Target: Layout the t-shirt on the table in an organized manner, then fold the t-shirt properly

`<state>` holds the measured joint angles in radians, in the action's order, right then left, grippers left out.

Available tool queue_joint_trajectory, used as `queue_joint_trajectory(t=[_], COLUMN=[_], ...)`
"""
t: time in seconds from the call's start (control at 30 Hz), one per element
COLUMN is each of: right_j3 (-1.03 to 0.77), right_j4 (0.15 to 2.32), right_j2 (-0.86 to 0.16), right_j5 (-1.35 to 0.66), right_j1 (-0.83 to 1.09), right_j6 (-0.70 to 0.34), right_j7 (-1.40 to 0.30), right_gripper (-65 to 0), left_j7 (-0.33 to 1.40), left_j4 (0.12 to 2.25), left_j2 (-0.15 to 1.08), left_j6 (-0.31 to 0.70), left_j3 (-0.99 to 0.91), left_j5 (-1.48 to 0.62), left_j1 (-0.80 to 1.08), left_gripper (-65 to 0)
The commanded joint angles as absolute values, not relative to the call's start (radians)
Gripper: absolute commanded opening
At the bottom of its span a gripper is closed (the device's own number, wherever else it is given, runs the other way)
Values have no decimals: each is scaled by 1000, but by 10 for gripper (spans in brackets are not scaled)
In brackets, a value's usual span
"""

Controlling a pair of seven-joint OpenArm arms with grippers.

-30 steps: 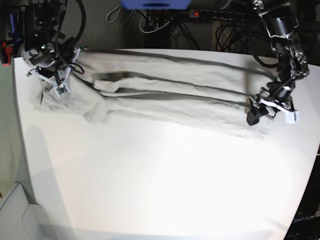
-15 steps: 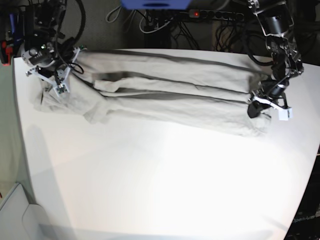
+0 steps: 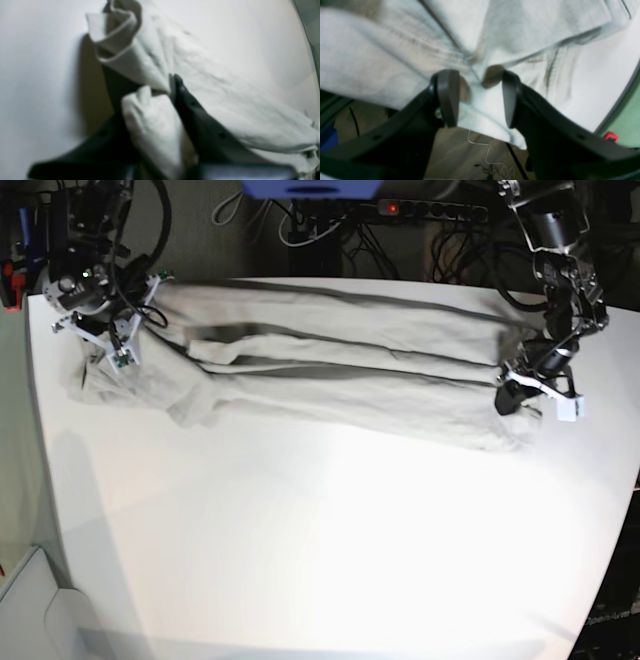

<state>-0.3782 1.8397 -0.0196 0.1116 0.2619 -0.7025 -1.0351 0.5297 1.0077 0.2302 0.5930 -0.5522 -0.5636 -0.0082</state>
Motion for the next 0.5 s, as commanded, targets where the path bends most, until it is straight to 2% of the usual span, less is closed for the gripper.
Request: queue_joint_trajectory(t=[0.0, 0.17, 0.27, 0.37, 0.47], right_j3=[-378, -378, -377, -377, -377], right_j4=[1854, 1854, 1854, 1854, 1854], right_j2=[-30, -39, -42, -42, -42], right_j5=[111, 108, 105, 107, 110], right_j1=[259, 259, 257, 242, 234], right_j6=[-698, -698, -698, -698, -698], right_j7=[-1027, -1027, -1027, -1027, -1027], right_gripper=[-359, -358, -358, -358, -358], left_j7=[648, 651, 680, 696, 696], left_j4=[992, 992, 1001, 1003, 1003], left_j2=[249, 278, 286, 291, 317], left_j6=[545, 545, 547, 549, 549], left_j3=[-547, -550, -552, -552, -552], left_j5=[-463, -463, -463, -463, -463], left_j1=[16, 30, 44, 44, 47], left_gripper=[-598, -351, -226, -136, -79])
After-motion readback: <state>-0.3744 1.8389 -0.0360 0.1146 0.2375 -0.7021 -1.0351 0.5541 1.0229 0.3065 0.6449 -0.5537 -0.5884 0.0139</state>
